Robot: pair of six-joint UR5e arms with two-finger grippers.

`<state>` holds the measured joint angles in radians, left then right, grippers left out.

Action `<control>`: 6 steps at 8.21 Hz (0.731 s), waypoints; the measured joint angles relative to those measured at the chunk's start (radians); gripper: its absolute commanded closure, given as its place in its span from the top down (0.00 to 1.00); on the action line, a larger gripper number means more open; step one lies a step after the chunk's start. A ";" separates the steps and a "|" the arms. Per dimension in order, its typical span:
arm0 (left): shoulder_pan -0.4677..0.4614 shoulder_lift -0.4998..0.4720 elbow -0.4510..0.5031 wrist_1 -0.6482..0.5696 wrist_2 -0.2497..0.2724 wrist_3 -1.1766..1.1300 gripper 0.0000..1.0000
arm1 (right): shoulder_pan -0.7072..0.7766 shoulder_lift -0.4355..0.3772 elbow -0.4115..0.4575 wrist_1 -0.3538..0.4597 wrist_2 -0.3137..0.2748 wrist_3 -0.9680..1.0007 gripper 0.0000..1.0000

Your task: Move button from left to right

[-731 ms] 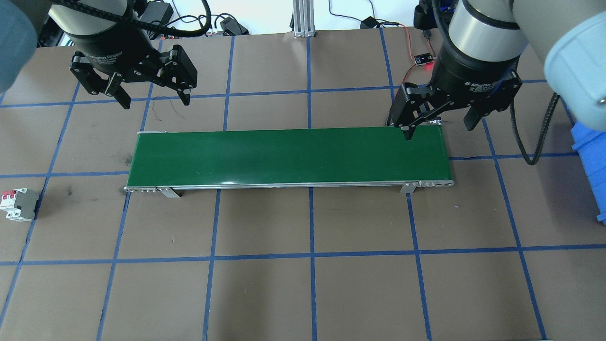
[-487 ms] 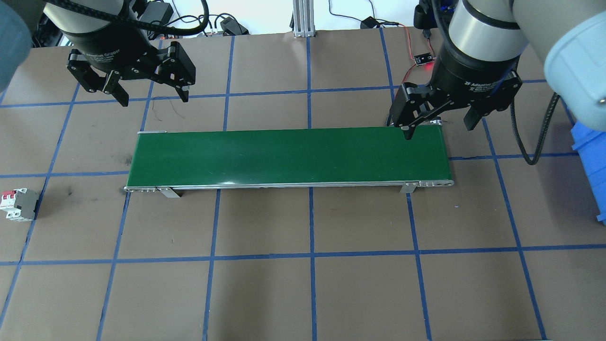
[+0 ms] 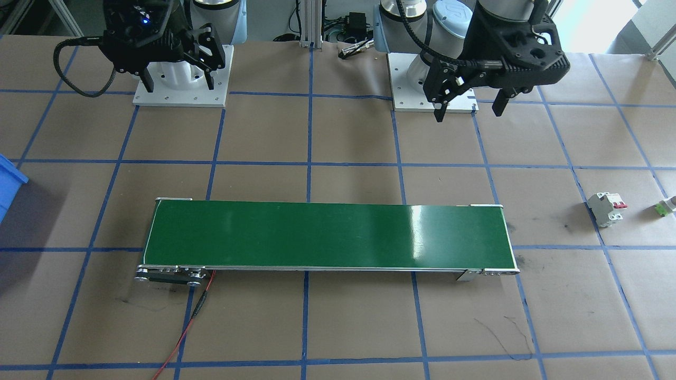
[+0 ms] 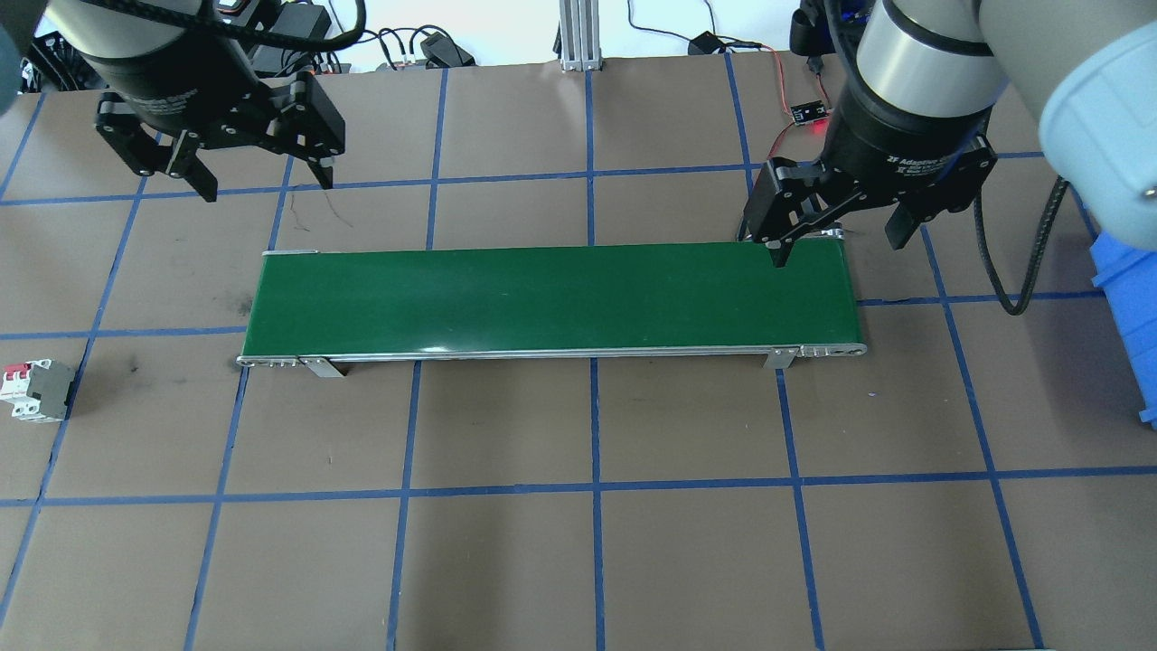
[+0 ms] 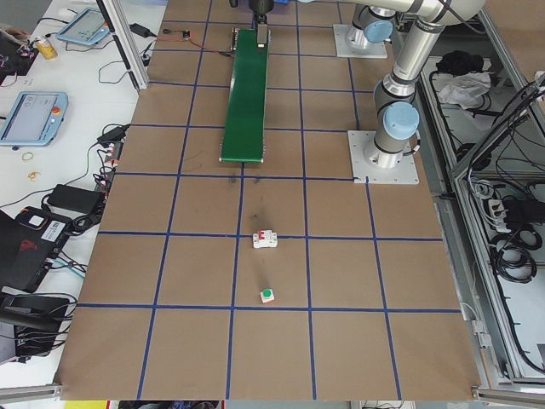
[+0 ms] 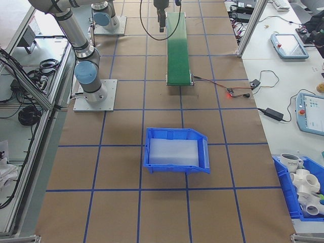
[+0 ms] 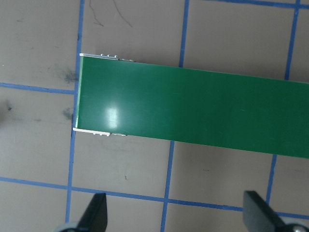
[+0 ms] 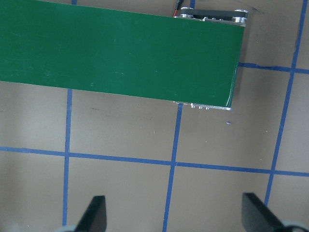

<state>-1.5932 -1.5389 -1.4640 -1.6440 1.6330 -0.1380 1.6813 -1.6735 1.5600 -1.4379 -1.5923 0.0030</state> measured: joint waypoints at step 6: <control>0.513 -0.012 0.005 -0.018 -0.012 0.140 1.00 | 0.000 0.000 0.001 0.000 -0.001 0.000 1.00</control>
<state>-1.0803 -1.5507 -1.4592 -1.6624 1.6209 0.0016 1.6812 -1.6736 1.5615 -1.4379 -1.5938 0.0028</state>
